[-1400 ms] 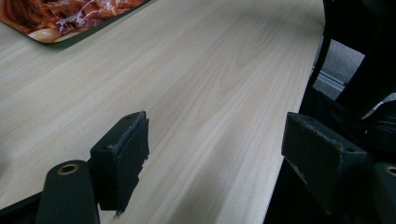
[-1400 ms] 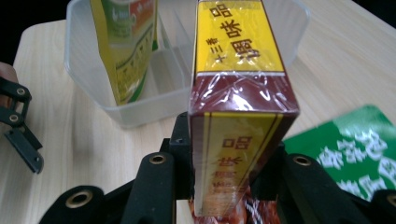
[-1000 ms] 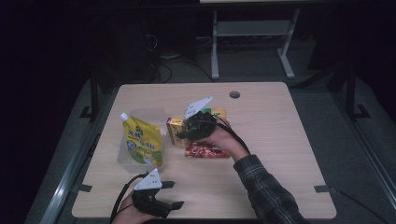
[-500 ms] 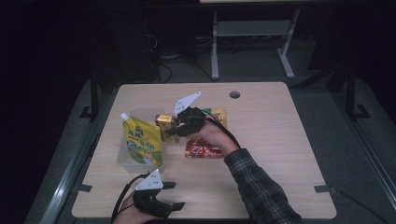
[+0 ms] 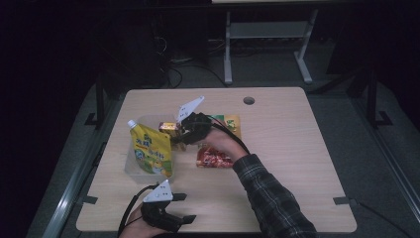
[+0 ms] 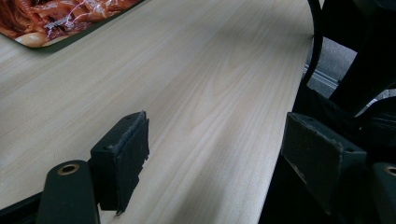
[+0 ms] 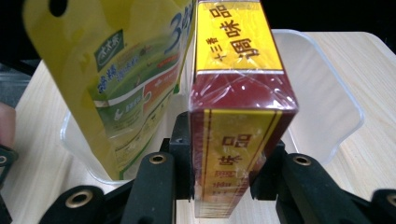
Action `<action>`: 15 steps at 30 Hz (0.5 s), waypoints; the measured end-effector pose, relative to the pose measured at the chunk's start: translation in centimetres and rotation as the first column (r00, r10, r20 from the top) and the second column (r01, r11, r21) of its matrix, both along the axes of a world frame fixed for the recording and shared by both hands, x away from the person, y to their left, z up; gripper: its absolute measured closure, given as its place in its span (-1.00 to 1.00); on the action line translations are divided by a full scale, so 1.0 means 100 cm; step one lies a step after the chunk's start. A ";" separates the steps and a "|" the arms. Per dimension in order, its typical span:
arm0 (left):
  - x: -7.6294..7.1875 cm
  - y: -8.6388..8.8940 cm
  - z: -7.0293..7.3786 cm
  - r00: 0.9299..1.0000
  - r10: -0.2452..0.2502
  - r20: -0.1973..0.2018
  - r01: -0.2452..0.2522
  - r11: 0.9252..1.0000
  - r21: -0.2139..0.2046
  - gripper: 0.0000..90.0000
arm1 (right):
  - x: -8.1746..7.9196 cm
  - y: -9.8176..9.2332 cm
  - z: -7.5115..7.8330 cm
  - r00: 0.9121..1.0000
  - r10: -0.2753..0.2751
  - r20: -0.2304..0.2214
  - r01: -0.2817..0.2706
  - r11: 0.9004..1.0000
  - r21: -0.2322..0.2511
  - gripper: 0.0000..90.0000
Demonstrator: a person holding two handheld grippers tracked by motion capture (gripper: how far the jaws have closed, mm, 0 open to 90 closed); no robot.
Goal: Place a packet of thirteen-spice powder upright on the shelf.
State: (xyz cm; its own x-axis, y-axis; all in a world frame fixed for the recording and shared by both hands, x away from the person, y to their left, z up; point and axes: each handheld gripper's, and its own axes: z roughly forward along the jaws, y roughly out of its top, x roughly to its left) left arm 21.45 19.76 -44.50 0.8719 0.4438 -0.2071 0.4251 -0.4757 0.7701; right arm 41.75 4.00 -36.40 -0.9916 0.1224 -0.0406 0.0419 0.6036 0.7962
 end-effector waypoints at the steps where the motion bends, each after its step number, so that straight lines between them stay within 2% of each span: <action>1: 0.000 0.000 0.000 1.000 0.001 -0.002 -0.001 1.000 0.000 -0.50 | 0.000 0.000 0.000 1.000 0.001 -0.002 -0.001 1.000 0.002 0.50; 3: -0.001 -0.001 0.000 1.000 0.005 -0.012 -0.005 1.000 -0.004 -0.50 | 0.000 0.001 0.000 1.000 0.000 0.002 0.000 1.000 -0.002 0.50; 15: -0.001 -0.002 0.000 1.000 -0.002 -0.015 0.002 1.000 -0.002 -0.49 | 0.000 0.010 -0.001 1.000 0.026 0.006 -0.026 1.000 0.007 0.50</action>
State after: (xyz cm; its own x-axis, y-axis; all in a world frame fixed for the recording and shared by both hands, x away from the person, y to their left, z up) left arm 21.31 19.59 -44.48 0.8695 0.4417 -0.2209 0.4356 -0.4752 0.7645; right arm 41.73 5.04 -36.54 -0.9942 0.0973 -0.0462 0.0214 0.5985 0.8009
